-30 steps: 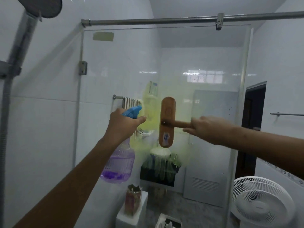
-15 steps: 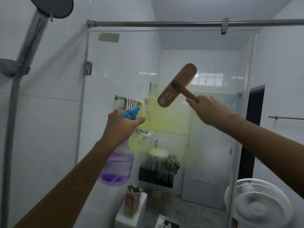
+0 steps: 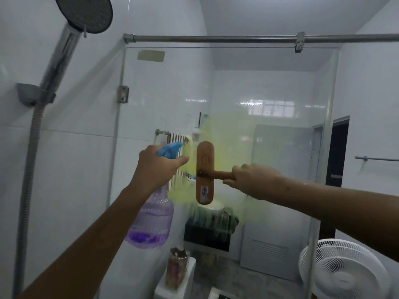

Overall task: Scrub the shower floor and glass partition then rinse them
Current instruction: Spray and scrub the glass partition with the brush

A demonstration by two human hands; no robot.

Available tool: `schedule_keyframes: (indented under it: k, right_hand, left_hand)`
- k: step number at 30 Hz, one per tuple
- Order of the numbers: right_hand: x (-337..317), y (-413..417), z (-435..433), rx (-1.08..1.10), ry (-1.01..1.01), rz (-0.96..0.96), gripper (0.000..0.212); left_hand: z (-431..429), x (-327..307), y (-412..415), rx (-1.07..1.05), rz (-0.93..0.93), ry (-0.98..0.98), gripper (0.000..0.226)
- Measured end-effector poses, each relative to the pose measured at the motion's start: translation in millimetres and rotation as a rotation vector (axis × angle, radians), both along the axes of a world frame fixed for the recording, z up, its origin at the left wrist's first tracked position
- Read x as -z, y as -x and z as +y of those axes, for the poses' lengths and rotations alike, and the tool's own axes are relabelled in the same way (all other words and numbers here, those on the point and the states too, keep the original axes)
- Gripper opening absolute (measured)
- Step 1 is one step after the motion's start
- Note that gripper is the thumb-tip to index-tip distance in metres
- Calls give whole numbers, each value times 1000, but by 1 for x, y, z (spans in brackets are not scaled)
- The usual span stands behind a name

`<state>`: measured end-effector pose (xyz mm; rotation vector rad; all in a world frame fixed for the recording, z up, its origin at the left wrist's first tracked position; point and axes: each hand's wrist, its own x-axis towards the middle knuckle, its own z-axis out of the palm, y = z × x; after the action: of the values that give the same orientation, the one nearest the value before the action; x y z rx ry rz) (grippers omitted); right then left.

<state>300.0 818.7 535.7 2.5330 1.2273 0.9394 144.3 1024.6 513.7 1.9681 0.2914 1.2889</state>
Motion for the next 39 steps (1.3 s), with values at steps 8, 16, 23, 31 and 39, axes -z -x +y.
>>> schedule_keyframes:
  k: [8,16,23,31,39]
  right_hand:
    - [-25,6,31,-39,-204,57,53]
    - [-48,11,52,-82,-345,72,49]
    - [2,11,66,-70,-113,92,52]
    - [77,13,83,-18,29,166,50]
    - [-30,11,68,-73,-363,114,52]
  left_hand:
    - [16,7,13,-32,24,27,40]
    - [24,18,22,-39,34,10,29]
    - [28,23,26,-58,43,9,27]
    - [34,27,34,-86,51,3,32]
    - [42,27,30,-90,35,20,33]
